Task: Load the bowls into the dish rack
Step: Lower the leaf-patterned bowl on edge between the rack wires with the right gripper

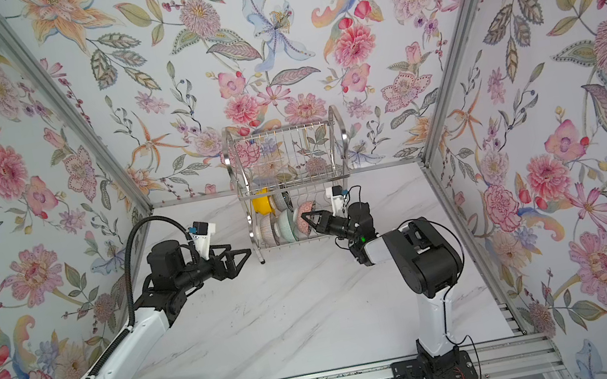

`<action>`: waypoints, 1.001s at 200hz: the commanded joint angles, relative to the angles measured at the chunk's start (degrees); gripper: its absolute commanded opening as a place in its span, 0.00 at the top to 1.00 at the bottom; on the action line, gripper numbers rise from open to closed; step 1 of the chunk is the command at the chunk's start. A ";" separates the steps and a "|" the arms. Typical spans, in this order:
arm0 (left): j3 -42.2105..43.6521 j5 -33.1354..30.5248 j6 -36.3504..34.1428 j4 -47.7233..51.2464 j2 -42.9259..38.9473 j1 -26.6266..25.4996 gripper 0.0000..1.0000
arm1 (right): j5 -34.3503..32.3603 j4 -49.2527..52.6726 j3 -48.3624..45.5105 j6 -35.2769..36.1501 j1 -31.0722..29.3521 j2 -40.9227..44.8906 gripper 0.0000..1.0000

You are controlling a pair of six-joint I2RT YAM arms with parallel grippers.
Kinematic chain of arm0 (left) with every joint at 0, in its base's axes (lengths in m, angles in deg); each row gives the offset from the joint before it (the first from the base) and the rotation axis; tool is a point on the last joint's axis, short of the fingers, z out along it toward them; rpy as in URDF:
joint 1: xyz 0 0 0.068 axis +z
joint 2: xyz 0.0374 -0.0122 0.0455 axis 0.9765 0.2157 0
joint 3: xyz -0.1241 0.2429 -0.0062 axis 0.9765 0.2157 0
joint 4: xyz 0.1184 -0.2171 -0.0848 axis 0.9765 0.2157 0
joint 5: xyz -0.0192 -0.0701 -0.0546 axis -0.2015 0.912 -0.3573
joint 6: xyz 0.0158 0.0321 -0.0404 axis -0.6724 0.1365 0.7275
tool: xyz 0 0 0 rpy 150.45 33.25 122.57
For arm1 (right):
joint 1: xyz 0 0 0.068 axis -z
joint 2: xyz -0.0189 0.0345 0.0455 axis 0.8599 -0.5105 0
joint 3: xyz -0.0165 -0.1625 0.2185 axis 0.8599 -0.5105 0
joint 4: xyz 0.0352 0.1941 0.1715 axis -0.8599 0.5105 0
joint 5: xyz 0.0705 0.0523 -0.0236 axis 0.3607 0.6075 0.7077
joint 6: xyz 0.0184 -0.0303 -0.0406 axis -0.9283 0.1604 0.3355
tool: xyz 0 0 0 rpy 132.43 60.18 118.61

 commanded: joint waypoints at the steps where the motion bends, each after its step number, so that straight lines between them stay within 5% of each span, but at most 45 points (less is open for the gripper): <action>1: -0.63 -0.75 -0.55 0.67 0.72 -0.71 0.01 | 0.39 -2.87 2.08 -0.26 0.32 -1.13 0.98; 200: -1.15 -0.71 -0.46 1.53 1.29 -0.84 0.01 | 0.22 6.43 3.56 4.93 0.30 -0.63 0.94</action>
